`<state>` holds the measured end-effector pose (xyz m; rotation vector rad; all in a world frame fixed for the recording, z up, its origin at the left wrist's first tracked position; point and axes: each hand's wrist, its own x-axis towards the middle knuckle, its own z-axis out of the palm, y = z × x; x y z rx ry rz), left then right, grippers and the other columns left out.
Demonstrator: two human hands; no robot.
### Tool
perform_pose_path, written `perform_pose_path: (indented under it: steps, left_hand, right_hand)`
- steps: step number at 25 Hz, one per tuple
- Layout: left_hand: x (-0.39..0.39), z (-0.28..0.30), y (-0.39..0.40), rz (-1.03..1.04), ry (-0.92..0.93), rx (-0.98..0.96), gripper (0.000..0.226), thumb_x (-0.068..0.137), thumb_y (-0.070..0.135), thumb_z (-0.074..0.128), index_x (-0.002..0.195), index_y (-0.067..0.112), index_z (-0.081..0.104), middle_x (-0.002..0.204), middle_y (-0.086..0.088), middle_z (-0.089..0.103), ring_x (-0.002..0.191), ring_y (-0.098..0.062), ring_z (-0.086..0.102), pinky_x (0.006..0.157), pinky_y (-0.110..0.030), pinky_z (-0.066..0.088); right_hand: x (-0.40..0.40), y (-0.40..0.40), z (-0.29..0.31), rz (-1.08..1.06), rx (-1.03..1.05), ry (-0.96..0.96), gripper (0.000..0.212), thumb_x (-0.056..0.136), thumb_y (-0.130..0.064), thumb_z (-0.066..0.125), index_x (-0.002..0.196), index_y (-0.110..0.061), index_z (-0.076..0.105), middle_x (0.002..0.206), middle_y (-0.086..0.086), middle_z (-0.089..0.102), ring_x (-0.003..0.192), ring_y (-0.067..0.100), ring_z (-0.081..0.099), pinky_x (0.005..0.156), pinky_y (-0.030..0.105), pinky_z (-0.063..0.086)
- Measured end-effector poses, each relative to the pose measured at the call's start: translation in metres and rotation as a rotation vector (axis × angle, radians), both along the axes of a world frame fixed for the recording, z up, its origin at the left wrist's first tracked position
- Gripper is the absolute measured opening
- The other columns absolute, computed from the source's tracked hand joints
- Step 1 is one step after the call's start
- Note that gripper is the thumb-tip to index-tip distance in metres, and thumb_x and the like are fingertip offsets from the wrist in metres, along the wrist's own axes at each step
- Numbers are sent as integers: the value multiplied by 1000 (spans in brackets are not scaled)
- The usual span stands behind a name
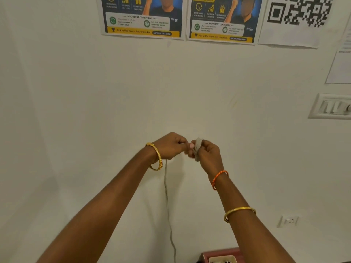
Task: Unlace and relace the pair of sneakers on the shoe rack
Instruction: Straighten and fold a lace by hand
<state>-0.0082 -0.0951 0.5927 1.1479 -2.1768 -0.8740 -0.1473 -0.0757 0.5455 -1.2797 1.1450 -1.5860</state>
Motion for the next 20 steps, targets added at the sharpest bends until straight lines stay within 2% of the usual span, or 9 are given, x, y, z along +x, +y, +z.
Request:
perform_pose_path:
  steps: [1, 2, 4, 7, 11, 14, 16, 18, 20]
  left_hand:
    - [2, 4, -4, 32, 17, -54, 29, 91, 34, 58, 78, 10, 69, 41, 11, 49, 40, -3, 33, 44, -14, 28]
    - [3, 7, -7, 55, 34, -104, 28, 89, 35, 61, 76, 11, 69, 41, 17, 40, 39, -2, 37, 43, -11, 28]
    - [4, 11, -14, 69, 114, -147, 27, 84, 36, 66, 77, 11, 71, 48, 14, 49, 43, 0, 41, 43, -9, 31]
    - [5, 6, -18, 72, 292, -80, 26, 82, 37, 67, 80, 11, 72, 53, 12, 51, 50, -2, 40, 47, -15, 35]
    - [5, -3, -20, 126, 430, -40, 25, 82, 39, 67, 79, 15, 72, 55, 11, 49, 52, -4, 40, 50, -19, 37]
    - [5, -4, -24, 176, 537, 46, 21, 85, 38, 64, 76, 20, 70, 52, 9, 43, 49, -7, 33, 49, -19, 35]
    - [5, -8, -24, 117, 558, 181, 22, 90, 35, 59, 74, 22, 67, 57, 5, 37, 46, -7, 29, 45, -18, 32]
    - [3, -13, -19, 42, 477, 239, 25, 94, 34, 52, 78, 21, 68, 57, 5, 33, 44, -6, 26, 42, -17, 29]
    - [1, -14, -11, -5, 335, 143, 29, 95, 38, 49, 87, 19, 70, 53, 6, 32, 43, -7, 27, 43, -17, 28]
  right_hand:
    - [1, 2, 0, 38, 13, 81, 19, 94, 3, 44, 97, 5, 63, 71, 9, 65, 57, 12, 63, 58, 20, 52]
    - [1, 5, 1, 77, 30, 141, 21, 94, 3, 42, 93, 5, 64, 66, 9, 64, 54, 14, 60, 57, 23, 51]
    - [1, 8, 9, 125, 61, 180, 27, 91, 6, 38, 90, 6, 65, 59, 8, 60, 50, 15, 54, 54, 24, 47]
    - [-5, 7, 27, 212, 130, 91, 41, 79, 14, 27, 86, 2, 66, 58, 7, 54, 50, 14, 47, 51, 22, 42]
    - [-13, 9, 41, 386, 213, 14, 41, 84, 7, 24, 85, 0, 64, 55, 1, 49, 47, 9, 43, 49, 19, 40]
    - [-11, 12, 46, 513, 143, -194, 39, 87, 1, 28, 81, -1, 67, 54, 0, 51, 50, 10, 46, 50, 18, 43]
    - [-6, 10, 51, 541, 44, -439, 35, 83, -2, 37, 77, 0, 72, 64, 4, 60, 67, 17, 58, 60, 21, 53]
    - [-1, 3, 54, 477, -18, -642, 32, 80, -1, 42, 76, 1, 74, 72, 7, 66, 71, 18, 65, 69, 25, 57]
    - [2, -6, 56, 370, -41, -726, 35, 88, 3, 34, 84, 4, 69, 81, 9, 68, 72, 15, 68, 70, 22, 57]
